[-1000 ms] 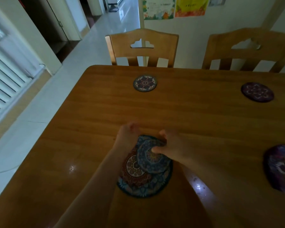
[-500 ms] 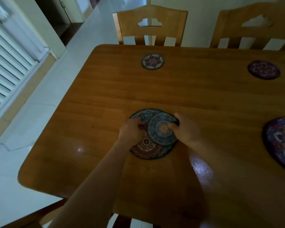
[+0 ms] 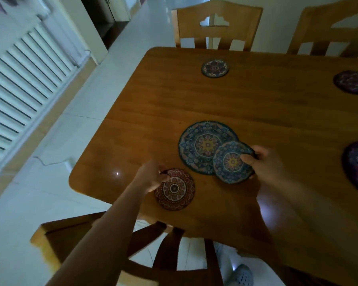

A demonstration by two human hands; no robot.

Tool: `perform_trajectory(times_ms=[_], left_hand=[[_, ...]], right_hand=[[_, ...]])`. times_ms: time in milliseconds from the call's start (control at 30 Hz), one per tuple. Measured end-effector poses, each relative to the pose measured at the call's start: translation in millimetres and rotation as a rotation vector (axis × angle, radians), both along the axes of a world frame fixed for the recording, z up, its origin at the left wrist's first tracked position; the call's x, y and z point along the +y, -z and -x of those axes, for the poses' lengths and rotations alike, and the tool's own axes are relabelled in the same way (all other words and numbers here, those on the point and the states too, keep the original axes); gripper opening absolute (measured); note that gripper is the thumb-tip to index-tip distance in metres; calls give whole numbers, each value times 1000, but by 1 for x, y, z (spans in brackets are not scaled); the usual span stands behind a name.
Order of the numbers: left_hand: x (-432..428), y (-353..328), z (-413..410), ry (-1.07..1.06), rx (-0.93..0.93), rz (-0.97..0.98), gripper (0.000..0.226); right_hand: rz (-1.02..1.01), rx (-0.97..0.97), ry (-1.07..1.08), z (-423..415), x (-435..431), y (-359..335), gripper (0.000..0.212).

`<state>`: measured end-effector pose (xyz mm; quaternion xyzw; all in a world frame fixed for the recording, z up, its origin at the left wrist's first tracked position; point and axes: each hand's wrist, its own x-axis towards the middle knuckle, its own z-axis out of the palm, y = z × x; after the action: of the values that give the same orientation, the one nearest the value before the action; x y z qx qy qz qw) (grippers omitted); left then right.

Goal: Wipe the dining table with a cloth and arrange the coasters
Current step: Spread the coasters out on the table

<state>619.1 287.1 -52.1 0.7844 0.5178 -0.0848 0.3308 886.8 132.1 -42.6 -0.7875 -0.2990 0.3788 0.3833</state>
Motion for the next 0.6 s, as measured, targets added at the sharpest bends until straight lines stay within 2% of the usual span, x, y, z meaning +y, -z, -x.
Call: perform_trajectory(times_ms=[167,300,367,433,600], left_hand=[[-7,13,9,-55,3,-40,22],[-18,16,4,-39,101,-201,48],[-21,14,-7,-38,74,-288,54],[-25,8,-26,-75,-54,-256,49],[-43,-2,-86,-99,-279,-11,34]], right_hand=[[23,26,-31,12,-5,1,18],[45,62,-30,16,-9,1,11],[102,50,-30,14,-13,3,11],[160,56,-11,9,-21,5,16],[264,75,77,-12,-59,9,31]])
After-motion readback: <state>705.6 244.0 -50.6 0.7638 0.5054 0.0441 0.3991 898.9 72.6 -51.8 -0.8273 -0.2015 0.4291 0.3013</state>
